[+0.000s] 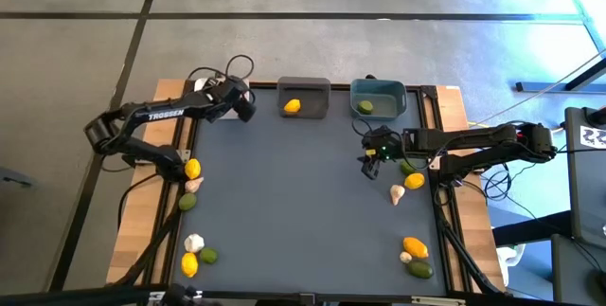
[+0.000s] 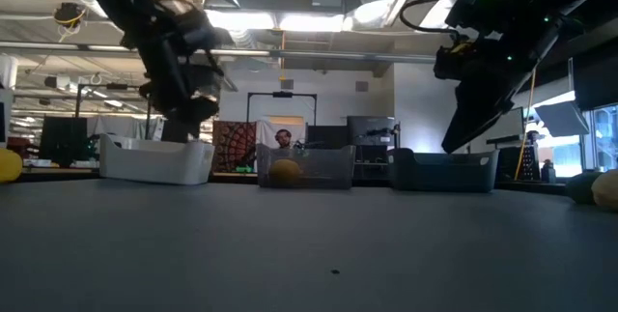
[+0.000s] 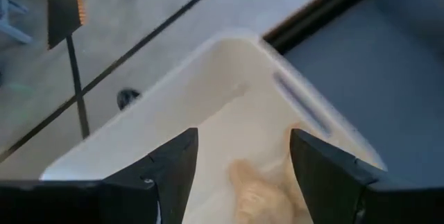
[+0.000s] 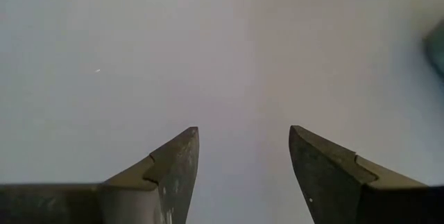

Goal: Sort produce into baskets
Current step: Put the lime into the blue bin

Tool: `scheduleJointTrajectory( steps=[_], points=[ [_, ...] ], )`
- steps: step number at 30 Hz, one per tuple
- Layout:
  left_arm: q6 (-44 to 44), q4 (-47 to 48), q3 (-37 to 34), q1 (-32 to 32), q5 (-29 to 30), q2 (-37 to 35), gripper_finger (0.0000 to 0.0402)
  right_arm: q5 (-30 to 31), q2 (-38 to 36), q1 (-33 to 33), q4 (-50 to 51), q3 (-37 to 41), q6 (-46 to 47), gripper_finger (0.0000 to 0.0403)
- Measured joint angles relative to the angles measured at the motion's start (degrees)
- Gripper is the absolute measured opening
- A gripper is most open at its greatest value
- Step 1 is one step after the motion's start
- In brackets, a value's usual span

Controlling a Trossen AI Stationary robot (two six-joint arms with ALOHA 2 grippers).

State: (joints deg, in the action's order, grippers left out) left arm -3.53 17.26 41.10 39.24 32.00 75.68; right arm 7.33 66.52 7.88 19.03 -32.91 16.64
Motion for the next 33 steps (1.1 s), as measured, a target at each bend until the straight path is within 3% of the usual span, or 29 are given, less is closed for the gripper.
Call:
scheduleJointTrajectory(
  steps=[6,13,22,28,33],
  points=[
    [-2.47,-0.33,0.95,-4.96,-0.57,-6.25,0.0225,-0.94,0.0,0.0,0.9,-0.41,-0.38,0.0222],
    [-6.75,-1.06,0.95,-13.19,-4.69,-11.83,0.0225,-2.38,0.0,-0.04,18.5,-9.32,-0.59,0.0222],
    [-7.99,-4.32,0.75,-21.64,-5.11,-11.45,0.0225,-3.6,-0.04,-0.04,43.93,-18.73,3.69,0.0222],
    [-8.72,-4.49,0.75,-24.8,-5.05,-11.12,0.0225,-8.82,-0.04,-0.7,54.45,-18.84,8.63,0.0222],
    [-8.76,-4.48,0.75,-26.14,-5.02,-11.02,0.0225,-8.91,-0.04,-4.67,58.95,-18.84,12.09,0.0222]
  ],
)
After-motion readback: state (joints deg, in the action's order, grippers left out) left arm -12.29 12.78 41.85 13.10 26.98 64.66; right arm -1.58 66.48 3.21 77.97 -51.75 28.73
